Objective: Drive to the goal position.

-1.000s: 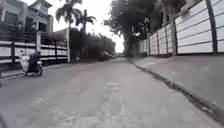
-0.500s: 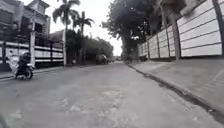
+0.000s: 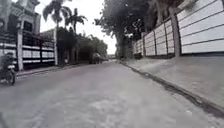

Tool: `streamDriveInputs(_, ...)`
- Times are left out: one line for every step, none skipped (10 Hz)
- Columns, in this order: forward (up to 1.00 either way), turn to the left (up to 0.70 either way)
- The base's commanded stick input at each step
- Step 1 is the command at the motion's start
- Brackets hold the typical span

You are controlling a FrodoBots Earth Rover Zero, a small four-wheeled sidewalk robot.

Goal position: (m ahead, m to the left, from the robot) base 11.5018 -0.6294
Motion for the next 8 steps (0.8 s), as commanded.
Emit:
streamDriveInputs(1.0,0.0)
streamDriveInputs(1.0,0.0)
streamDriveInputs(1.0,0.0)
streamDriveInputs(1.0,0.0)
streamDriveInputs(1.0,0.0)
streamDriveInputs(1.0,0.0)
streamDriveInputs(1.0,0.0)
streamDriveInputs(1.0,0.0)
